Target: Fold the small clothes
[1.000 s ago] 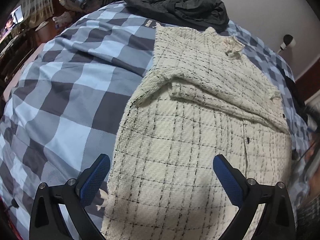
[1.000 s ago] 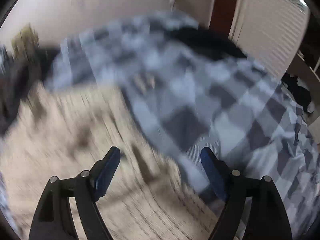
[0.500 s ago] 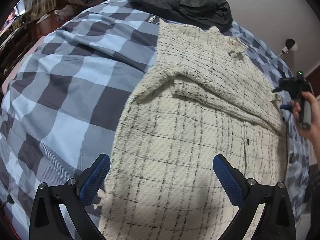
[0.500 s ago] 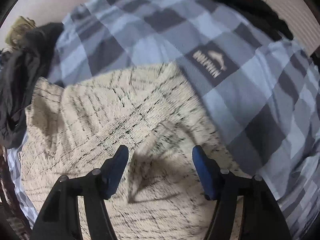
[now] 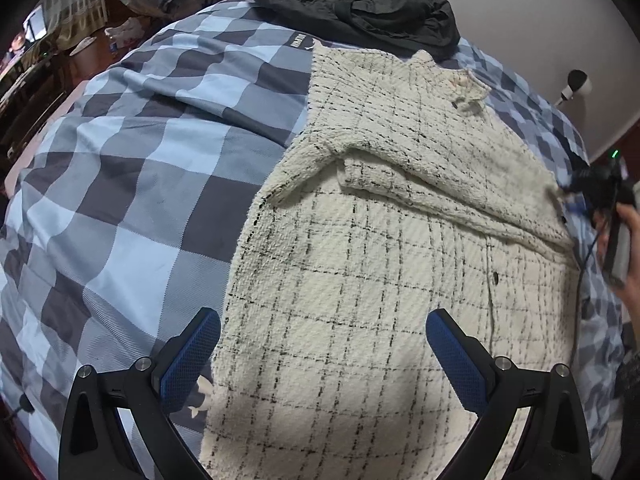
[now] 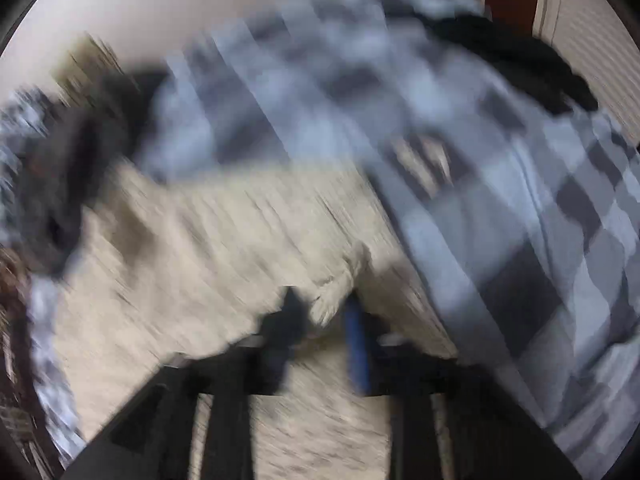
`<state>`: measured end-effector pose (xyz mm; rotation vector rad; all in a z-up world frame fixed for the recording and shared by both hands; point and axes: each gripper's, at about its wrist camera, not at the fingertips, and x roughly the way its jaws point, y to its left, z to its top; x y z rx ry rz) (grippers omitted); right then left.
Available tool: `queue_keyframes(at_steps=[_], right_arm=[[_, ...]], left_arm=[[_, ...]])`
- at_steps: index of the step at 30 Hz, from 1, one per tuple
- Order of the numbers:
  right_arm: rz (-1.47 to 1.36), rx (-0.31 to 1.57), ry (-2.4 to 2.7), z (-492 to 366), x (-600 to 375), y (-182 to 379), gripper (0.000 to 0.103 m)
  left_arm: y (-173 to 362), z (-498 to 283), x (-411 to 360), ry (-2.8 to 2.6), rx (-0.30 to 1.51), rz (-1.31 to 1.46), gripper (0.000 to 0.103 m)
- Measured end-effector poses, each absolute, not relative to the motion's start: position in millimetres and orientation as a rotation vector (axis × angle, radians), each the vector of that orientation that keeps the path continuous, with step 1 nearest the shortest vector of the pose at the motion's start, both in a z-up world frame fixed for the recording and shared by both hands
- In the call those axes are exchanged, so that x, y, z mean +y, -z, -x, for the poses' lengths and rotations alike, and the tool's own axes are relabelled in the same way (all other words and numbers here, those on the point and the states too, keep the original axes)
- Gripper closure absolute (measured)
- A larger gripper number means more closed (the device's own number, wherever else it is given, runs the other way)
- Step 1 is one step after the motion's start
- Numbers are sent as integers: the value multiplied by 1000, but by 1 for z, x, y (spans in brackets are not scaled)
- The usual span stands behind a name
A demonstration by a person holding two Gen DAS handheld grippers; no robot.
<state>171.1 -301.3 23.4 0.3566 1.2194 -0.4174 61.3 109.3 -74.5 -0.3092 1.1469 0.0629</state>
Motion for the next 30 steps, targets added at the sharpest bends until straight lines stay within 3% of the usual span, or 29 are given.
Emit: queue_keyframes(at_steps=[2, 4, 6, 15, 23, 28, 30], right_arm=[[-383, 1247, 431, -165, -320, -19, 60], [-440, 1094, 460, -151, -342, -42, 55], [-433, 965, 532, -138, -355, -65, 31], [-48, 834, 395, -161, -249, -73, 30], [-109, 1206, 389, -173, -284, 26, 29], [-92, 1101, 462, -153, -284, -4, 29], [2, 927, 471, -137, -253, -36, 28]], left_arm=[[74, -60, 112, -69, 1142, 320, 0], [74, -60, 114, -70, 1143, 332, 0], [74, -61, 114, -63, 1143, 350, 0], [77, -62, 105, -61, 1155, 287, 0], [79, -66, 110, -135, 1127, 249, 0], [80, -66, 101, -125, 1137, 176, 0], [77, -64, 100, -129, 1121, 161, 0]])
